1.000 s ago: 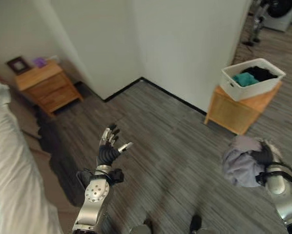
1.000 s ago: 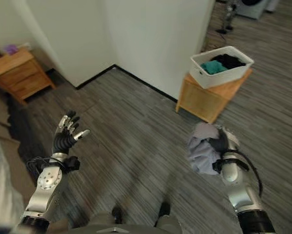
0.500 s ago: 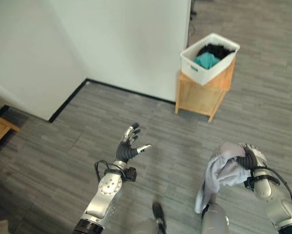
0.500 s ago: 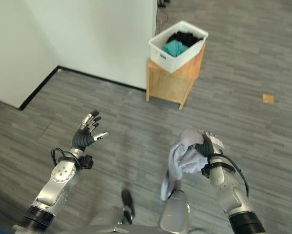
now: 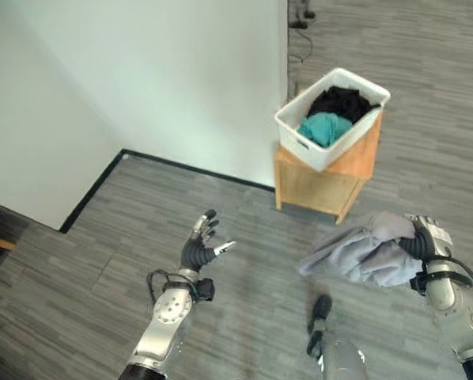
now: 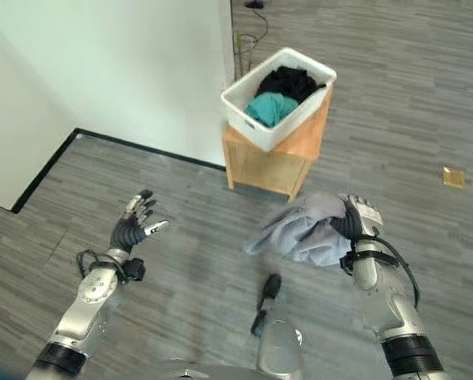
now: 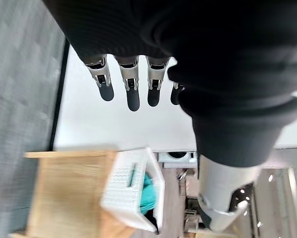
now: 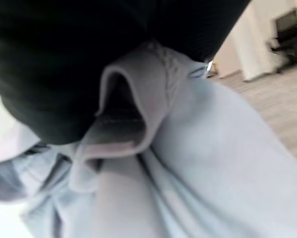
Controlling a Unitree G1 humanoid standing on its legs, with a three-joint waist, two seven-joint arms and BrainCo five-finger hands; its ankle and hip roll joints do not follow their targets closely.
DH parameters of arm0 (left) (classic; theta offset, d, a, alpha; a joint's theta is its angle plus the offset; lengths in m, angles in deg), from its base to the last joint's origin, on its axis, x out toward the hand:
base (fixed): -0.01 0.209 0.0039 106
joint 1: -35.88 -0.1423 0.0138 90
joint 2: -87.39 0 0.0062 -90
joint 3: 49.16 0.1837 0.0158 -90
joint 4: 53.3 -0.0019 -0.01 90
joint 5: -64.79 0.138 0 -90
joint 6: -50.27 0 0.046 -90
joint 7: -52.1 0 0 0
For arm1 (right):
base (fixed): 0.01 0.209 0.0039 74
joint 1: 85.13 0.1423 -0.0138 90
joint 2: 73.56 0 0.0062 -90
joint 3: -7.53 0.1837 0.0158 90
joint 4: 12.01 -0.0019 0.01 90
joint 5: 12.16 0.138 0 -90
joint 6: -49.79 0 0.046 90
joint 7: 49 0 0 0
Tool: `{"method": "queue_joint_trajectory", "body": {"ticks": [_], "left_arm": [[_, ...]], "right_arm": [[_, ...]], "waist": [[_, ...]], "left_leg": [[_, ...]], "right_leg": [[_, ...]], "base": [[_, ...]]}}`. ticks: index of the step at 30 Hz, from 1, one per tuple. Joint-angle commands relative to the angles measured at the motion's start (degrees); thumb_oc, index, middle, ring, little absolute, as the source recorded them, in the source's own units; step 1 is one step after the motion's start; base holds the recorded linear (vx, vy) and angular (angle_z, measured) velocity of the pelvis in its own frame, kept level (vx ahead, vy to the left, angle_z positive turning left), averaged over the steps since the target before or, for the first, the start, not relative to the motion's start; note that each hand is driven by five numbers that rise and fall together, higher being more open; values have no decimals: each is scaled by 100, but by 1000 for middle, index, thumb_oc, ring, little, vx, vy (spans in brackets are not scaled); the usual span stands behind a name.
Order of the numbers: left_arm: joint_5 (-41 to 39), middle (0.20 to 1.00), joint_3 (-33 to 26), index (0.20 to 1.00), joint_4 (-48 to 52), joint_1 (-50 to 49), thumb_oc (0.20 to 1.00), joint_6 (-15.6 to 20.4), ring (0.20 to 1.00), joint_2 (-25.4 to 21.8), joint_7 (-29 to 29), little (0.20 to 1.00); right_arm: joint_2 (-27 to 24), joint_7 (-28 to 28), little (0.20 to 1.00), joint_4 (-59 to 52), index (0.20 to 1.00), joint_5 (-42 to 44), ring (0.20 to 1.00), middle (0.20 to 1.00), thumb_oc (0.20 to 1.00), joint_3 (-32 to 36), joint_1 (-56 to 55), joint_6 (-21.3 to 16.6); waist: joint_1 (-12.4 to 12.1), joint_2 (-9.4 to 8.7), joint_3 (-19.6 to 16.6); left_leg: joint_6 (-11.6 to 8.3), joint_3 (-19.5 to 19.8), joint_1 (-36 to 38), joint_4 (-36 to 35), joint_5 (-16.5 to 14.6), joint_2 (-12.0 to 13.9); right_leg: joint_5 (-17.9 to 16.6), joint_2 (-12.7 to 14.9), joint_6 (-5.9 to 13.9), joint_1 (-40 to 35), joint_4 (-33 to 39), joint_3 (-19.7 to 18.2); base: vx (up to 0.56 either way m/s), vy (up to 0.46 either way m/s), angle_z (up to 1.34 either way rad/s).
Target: Pick up bed clothes into laundry basket.
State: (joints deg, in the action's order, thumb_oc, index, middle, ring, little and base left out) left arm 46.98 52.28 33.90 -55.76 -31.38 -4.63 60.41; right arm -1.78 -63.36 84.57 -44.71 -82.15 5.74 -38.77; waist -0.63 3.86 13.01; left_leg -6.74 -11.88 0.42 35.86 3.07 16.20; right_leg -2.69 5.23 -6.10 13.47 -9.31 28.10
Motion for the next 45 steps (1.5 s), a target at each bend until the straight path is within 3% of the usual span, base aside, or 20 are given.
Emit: {"method": "queue_joint_trajectory", "body": {"ticks": [1,2,3,4,6,8,9,11,13,15,17,19,21,23,24,25,26,30,36,45], "left_arm": [[-110,1000,-130,1000,484,26,1000,336,1000,-313,112,1000],[-110,1000,-149,1000,498,26,1000,341,1000,-256,244,1000],[-152,1000,-141,1000,508,-50,1000,357,1000,-222,292,1000],[-194,1000,-126,1000,530,-114,1000,393,1000,-181,288,1000],[-191,1000,-121,1000,567,-177,1000,412,1000,-183,315,1000],[-125,1000,-88,1000,527,-216,1000,398,1000,-187,285,1000],[-103,1000,-80,1000,522,-198,1000,405,1000,-205,276,1000],[-183,1000,33,1000,516,-183,1000,354,1000,-246,224,1000],[-210,1000,56,1000,494,-227,1000,322,1000,-253,202,1000],[-255,1000,123,1000,502,-255,1000,285,1000,-338,140,1000],[-174,1000,186,1000,514,-271,1000,258,1000,-417,190,1000],[-110,1000,194,1000,527,-237,1000,273,1000,-489,186,1000],[-108,1000,145,1000,530,-244,1000,287,1000,-504,188,1000],[-125,1000,155,1000,525,-172,1000,300,1000,-553,166,1000],[-126,1000,215,1000,513,-107,1000,302,1000,-559,137,1000],[-117,1000,298,1000,448,-62,1000,300,1000,-557,88,1000],[-127,1000,301,1000,396,-55,1000,303,1000,-573,23,1000],[-55,1000,49,1000,379,-323,1000,229,1000,-405,-43,1000],[-32,1000,-144,1000,358,-529,1000,158,1000,-288,-58,1000],[-1,1000,-53,1000,346,-589,1000,104,1000,-226,-34,1000]], "right_arm": [[-696,-562,200,-1044,200,-171,200,200,200,158,481,-166],[-842,-622,200,-1184,200,-87,200,200,200,131,859,-188],[-935,-622,200,-1289,200,-71,200,200,200,84,1016,-201],[-979,-626,200,-1364,200,-46,200,200,200,72,1111,-219],[-1133,-757,200,-1440,200,75,200,200,200,-11,1478,-329],[-1316,-758,200,-1384,200,156,200,200,200,-200,1931,-349],[-1414,-794,200,-1349,200,185,200,200,200,-203,2099,-336],[-1586,-833,200,-1284,200,224,200,200,200,-298,2505,-247],[-1595,-831,200,-1179,200,167,200,200,200,-370,2589,-199],[-1597,-734,200,-1084,200,75,200,200,200,-418,2681,-127],[-1649,-726,200,-1043,200,40,200,200,200,-509,2952,-43],[-1704,-727,200,-956,200,-20,200,200,200,-645,3234,-20],[-1788,-752,200,-871,200,-44,200,200,200,-726,3386,8],[-1912,-760,200,-737,200,-61,200,200,200,-750,3594,108],[-1998,-784,200,-662,200,-65,200,200,200,-745,3586,159],[-2108,-834,200,-536,200,-54,200,200,200,-640,3421,265],[-2105,-799,200,-554,200,-48,200,200,200,-487,3224,295],[-1703,-622,200,-784,200,-175,200,200,200,-234,2659,294],[-1288,-416,200,-1206,200,-156,200,200,200,-178,2432,178],[-1251,-434,200,-1515,200,112,200,200,200,-435,2976,29]], "waist": [[-14,-340,39],[-219,-506,167],[-349,-506,170],[-445,-535,163],[-613,-469,78],[-758,-408,-40],[-772,-380,-88],[-760,-329,-291],[-881,-353,-405],[-879,-388,-461],[-689,-348,-389],[-589,-307,-332],[-580,-308,-331],[-616,-305,-343],[-579,-329,-357],[-460,-432,-382],[-474,-515,-460],[-560,-621,-707],[-559,-598,-835],[-578,-536,-942]], "left_leg": [[-338,480,-294,922,368,-11],[-92,540,-1050,1441,-97,-606],[-19,564,-1312,1212,-355,-833],[26,524,-1477,908,-356,-976],[97,365,-1394,-548,-437,-920],[92,44,-1162,-2168,-184,-879],[54,-278,-1197,-2563,82,-821],[63,-1003,-898,-3128,157,-742],[190,-816,-699,-3370,163,-981],[465,-854,-277,-3832,188,-1186],[632,-655,72,-4057,82,-1275],[686,-496,192,-4086,6,-1237],[681,-439,194,-4086,-12,-1232],[611,-223,145,-4086,-12,-1183],[576,-13,121,-4086,-9,-1203],[514,379,117,-4086,-57,-1301],[517,511,88,-4086,-107,-1369],[462,521,168,-4086,-209,-1357],[374,640,210,-4086,-209,-1294],[235,664,294,-4086,-195,-1149]], "right_leg": [[138,-81,795,-1150,1400,-330],[206,23,761,-1362,1431,-573],[264,-21,792,-1452,1428,-710],[287,-2,832,-1532,1423,-878],[403,-42,983,-1714,1408,-968],[535,-14,1099,-1990,1431,-939],[603,-49,1111,-2120,1431,-840],[920,-142,1144,-2484,1227,-581],[1012,-98,1193,-2548,900,-543],[809,235,1470,-2252,-243,-263],[253,568,1813,-1655,-1513,-441],[101,734,1921,-1058,-2340,-735],[145,868,1892,-947,-2313,-826],[322,863,1672,-907,-1694,-984],[477,663,1574,-922,-1166,-1282],[548,362,1517,-1052,16,-1962],[518,362,1520,-1225,355,-2099],[136,533,1640,-1600,841,-1824],[206,427,1537,-1871,1191,-1747],[289,359,1462,-2121,1369,-1552]], "base": [[209,-105,-136],[275,3,-129],[360,35,-106],[351,84,-104],[403,113,-133],[392,107,-106],[384,22,-75],[463,39,-39],[366,92,4],[267,180,59],[182,175,93],[105,49,114],[61,-51,140],[60,-144,115],[137,-282,115],[180,-282,102],[184,-231,117],[111,-110,98],[75,-62,-4],[25,-57,8]]}}
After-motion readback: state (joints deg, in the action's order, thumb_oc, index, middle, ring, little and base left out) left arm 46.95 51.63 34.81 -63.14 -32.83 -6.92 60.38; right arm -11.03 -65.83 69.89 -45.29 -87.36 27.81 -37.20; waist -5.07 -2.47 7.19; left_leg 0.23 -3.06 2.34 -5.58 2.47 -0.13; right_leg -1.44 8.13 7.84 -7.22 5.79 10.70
